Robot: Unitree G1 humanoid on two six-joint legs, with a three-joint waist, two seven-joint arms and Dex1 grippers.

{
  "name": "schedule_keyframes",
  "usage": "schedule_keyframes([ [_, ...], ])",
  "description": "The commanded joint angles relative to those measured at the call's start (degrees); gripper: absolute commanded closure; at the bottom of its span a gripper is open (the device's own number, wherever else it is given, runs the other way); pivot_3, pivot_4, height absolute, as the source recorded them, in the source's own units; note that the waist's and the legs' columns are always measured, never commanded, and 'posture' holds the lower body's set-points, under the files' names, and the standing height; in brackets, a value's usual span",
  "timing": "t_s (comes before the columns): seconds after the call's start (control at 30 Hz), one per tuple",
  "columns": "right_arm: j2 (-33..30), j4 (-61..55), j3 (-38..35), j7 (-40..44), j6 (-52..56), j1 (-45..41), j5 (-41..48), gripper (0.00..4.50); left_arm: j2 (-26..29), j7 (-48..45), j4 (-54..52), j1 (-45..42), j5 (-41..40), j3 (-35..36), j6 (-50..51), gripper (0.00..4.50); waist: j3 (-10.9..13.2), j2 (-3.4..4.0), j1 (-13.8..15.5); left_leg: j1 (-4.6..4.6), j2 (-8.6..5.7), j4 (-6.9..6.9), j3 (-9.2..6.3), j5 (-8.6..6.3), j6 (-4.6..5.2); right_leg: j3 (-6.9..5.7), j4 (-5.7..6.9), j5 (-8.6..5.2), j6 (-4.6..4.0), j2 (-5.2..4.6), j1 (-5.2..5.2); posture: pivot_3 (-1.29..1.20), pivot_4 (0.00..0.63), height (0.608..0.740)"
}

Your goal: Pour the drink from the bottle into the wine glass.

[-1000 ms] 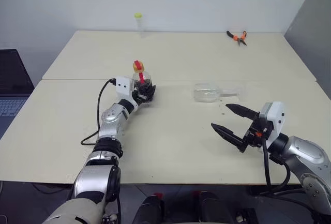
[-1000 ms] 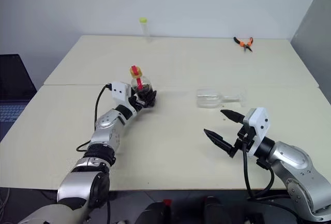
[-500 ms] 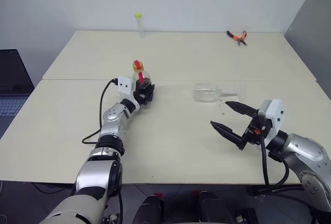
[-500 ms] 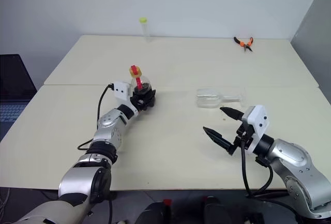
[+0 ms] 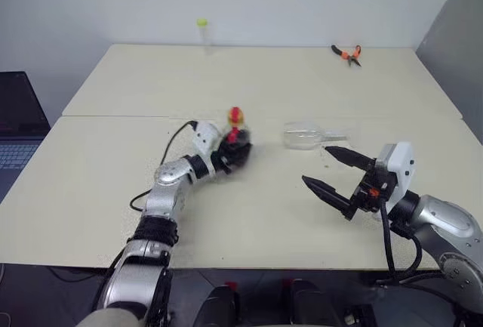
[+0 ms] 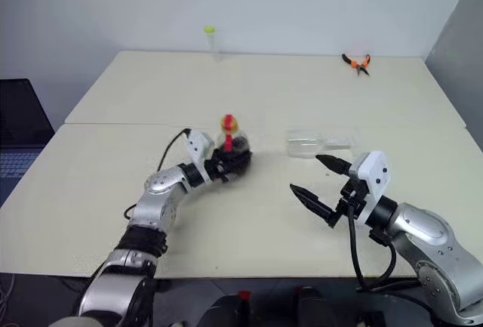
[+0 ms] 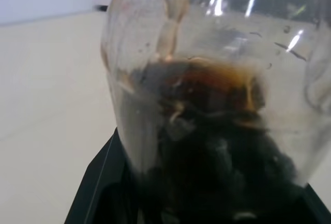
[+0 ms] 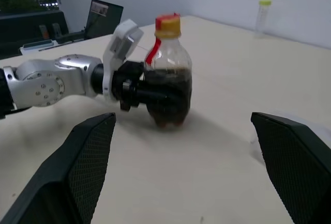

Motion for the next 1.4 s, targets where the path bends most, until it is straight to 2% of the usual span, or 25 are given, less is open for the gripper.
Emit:
schedule_keyframes([
  [0.03, -0.6, -4.6, -1.8, -3.2, 3.4, -1.3, 4.1, 0.00, 1.4, -4.4, -10.6, 1.0, -1.6, -4.1, 7.0, 2.55, 0.0, 0.00, 0.0, 0.00, 0.01, 0.00, -0.02, -0.01, 0.02, -0.01, 0.01, 0.00, 0.00, 0.01, 0.00, 0.00, 0.150, 0.740],
  [0.2, -2.6, -5.2, -1.7, -4.4, 7.4, -3.9, 8.1, 0.00, 1.9, -6.3, -12.9, 0.4, 0.6, -8.6, 9.7, 2.58, 0.0, 0.01, 0.0, 0.05, 0.02, 0.00, -0.01, -0.01, 0.03, -0.02, 0.04, 0.00, 0.00, 0.07, 0.02, 0.00, 0.150, 0.740],
  [0.37, -1.6, -4.5, 2.8, -6.1, 9.7, -10.0, 8.2, 0.00, 0.3, -6.4, -13.1, 0.3, 2.5, -12.1, 10.1, 2.66, 0.0, 0.01, 0.0, 0.04, 0.01, 0.00, -0.01, -0.01, 0.04, -0.03, 0.02, 0.00, 0.00, 0.06, 0.03, 0.00, 0.150, 0.740],
  [0.63, 2.4, 0.8, 9.1, -10.0, 12.3, -17.1, 5.1, 0.00, 0.3, -7.0, -12.6, 0.0, 3.6, -13.1, 9.2, 2.68, 0.0, 0.01, 0.1, 0.03, -0.01, 0.01, 0.00, -0.01, 0.04, -0.02, -0.02, 0.00, 0.00, 0.02, 0.05, 0.00, 0.150, 0.740],
  [0.97, 4.8, 4.9, 9.4, -10.4, 12.6, -19.3, 2.3, 0.00, 0.1, -6.6, -13.0, 0.5, 3.8, -13.1, 9.0, 2.69, 0.0, 0.02, 0.1, 0.02, 0.00, 0.02, -0.05, -0.01, 0.04, -0.06, -0.01, 0.00, 0.00, 0.02, 0.04, 0.00, 0.150, 0.740],
  [1.27, 5.3, 5.8, 9.6, -10.0, 12.7, -19.6, 0.1, 3.10, 0.0, -6.5, -13.4, 0.9, 3.8, -13.2, 9.2, 2.79, 0.0, 0.02, 0.1, 0.03, 0.00, 0.02, -0.04, -0.01, 0.04, -0.05, 0.00, 0.00, 0.00, 0.02, 0.03, 0.00, 0.150, 0.740],
  [1.3, 5.1, 6.0, 9.6, -9.7, 12.6, -19.7, -0.1, 3.27, 0.0, -6.5, -13.4, 1.0, 3.7, -13.2, 9.2, 2.80, 0.0, 0.02, 0.1, 0.03, -0.01, 0.02, -0.04, -0.01, 0.04, -0.05, 0.00, 0.00, 0.00, 0.02, 0.04, 0.00, 0.150, 0.740],
  [1.4, 4.2, 7.3, 9.3, -7.9, 11.9, -20.3, -0.4, 3.27, 0.0, -6.8, -14.1, 1.2, 3.4, -13.2, 9.4, 3.02, 0.0, 0.02, 0.1, 0.03, -0.01, 0.01, -0.03, -0.01, 0.04, -0.05, 0.00, 0.00, 0.00, 0.03, 0.04, 0.00, 0.150, 0.740],
])
